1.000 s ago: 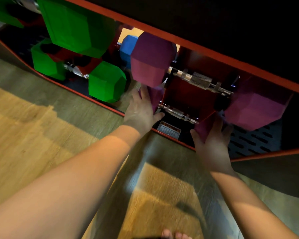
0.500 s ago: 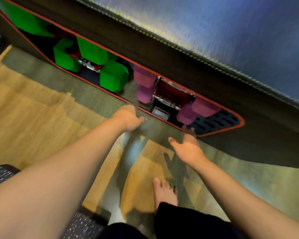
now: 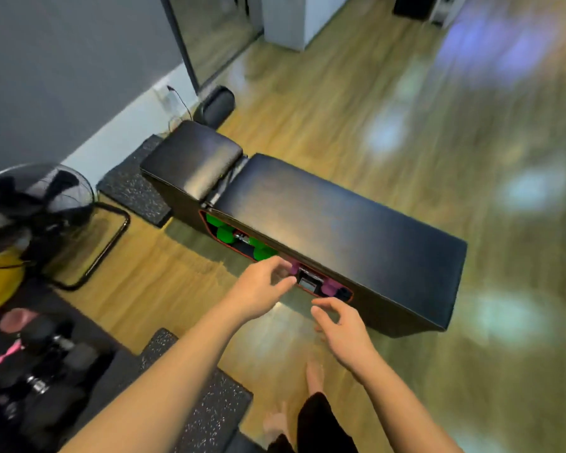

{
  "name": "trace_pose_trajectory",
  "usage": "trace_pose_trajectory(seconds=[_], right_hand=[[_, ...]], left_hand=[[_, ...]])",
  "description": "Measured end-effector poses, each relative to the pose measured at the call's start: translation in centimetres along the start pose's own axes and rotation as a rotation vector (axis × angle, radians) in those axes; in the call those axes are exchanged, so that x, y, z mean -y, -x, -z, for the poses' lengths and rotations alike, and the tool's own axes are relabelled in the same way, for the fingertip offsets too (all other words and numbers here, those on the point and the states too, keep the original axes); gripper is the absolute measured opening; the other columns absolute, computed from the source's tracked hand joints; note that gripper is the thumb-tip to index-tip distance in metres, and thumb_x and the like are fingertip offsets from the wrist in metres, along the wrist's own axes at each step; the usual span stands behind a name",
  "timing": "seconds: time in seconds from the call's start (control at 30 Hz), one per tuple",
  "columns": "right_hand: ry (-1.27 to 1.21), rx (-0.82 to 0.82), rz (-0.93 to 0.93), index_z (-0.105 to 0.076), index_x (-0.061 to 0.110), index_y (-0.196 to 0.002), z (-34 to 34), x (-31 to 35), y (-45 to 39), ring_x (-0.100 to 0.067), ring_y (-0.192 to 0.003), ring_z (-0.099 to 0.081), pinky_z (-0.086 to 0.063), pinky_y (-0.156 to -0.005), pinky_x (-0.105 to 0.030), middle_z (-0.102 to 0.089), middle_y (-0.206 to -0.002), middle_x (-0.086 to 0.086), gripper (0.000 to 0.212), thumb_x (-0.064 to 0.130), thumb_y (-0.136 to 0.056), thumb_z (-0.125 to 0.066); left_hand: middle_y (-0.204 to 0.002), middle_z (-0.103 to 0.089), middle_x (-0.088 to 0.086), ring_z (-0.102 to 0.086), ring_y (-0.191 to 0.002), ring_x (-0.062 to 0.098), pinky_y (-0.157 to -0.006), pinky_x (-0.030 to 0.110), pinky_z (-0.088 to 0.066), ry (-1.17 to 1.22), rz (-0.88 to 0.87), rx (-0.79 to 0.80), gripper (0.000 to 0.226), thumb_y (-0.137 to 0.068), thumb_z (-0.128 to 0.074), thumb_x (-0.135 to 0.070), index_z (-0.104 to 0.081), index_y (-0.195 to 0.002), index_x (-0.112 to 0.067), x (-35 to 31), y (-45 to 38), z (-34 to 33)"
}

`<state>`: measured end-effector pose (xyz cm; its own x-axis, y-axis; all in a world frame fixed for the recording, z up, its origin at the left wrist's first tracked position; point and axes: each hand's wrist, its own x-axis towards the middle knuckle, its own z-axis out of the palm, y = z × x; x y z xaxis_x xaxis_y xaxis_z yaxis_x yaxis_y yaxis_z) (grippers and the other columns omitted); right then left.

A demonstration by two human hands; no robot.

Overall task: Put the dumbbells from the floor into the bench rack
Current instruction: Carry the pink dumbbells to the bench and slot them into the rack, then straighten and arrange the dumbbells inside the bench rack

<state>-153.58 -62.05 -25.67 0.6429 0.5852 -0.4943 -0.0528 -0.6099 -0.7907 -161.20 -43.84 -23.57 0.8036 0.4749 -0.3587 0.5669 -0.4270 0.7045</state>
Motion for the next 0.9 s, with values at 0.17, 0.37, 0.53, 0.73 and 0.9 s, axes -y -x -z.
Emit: trace_pose_trajectory(seconds=[0.17, 0.37, 0.53, 0.73, 0.9], right_hand=[[-0.057, 0.046, 0.064, -0.067, 0.03, -0.099, 2.8, 4.7, 6.5, -0.014, -0.079, -0.07, -0.055, -0.067, -0.029, -0.066, -0.102, 0.004, 0.01, 0.028, -0.094, -0.059], [-0.046, -0.002, 0.146, -0.066, 0.03, -0.103, 8.6, 5.6, 9.7, -0.013, -0.083, -0.069, -0.058, -0.074, -0.029, -0.068, -0.1, 0.008, 0.013, 0.031, -0.095, -0.056], [-0.024, -0.05, 0.217, -0.066, 0.026, -0.103, 15.1, 4.3, 10.9, -0.017, -0.08, -0.069, -0.056, -0.07, -0.028, -0.068, -0.096, 0.002, 0.013, 0.029, -0.096, -0.055], [0.063, -0.039, 0.319, -0.066, 0.03, -0.104, 24.8, 0.2, 12.5, -0.011, -0.082, -0.067, -0.057, -0.079, -0.034, -0.065, -0.099, 0.012, 0.015, 0.035, -0.095, -0.055], [0.087, -0.015, 0.381, -0.065, 0.028, -0.101, 32.6, -2.0, 13.7, -0.015, -0.076, -0.067, -0.055, -0.073, -0.034, -0.065, -0.097, 0.011, 0.014, 0.035, -0.094, -0.055]], left_hand=[[-0.103, -0.065, -0.015, -0.06, -0.097, 0.001, -0.088, 0.019, -0.049, 0.115, -0.023, -0.101, 0.025, -0.09, -0.062, -0.038, -0.064, -0.112, -0.025, -4.9, 6.6, 0.8], [-0.098, -0.066, -0.015, -0.061, -0.092, -0.001, -0.083, 0.024, -0.052, 0.129, -0.01, -0.17, 0.021, -0.089, -0.062, -0.04, -0.064, -0.107, -0.03, -9.0, 9.2, -1.0], [-0.098, -0.067, -0.014, -0.062, -0.089, 0.001, -0.074, 0.017, -0.046, 0.116, -0.053, -0.231, 0.02, -0.09, -0.061, -0.038, -0.065, -0.106, -0.026, -14.0, 8.6, -3.4], [-0.098, -0.066, -0.013, -0.06, -0.091, 0.002, -0.071, 0.018, -0.046, 0.174, -0.105, -0.303, 0.017, -0.093, -0.059, -0.036, -0.064, -0.106, -0.026, -22.9, 8.7, -9.9], [-0.098, -0.067, -0.013, -0.06, -0.091, 0.002, -0.072, 0.021, -0.047, 0.233, -0.142, -0.387, 0.017, -0.093, -0.059, -0.037, -0.065, -0.105, -0.027, -30.3, 8.4, -15.3]])
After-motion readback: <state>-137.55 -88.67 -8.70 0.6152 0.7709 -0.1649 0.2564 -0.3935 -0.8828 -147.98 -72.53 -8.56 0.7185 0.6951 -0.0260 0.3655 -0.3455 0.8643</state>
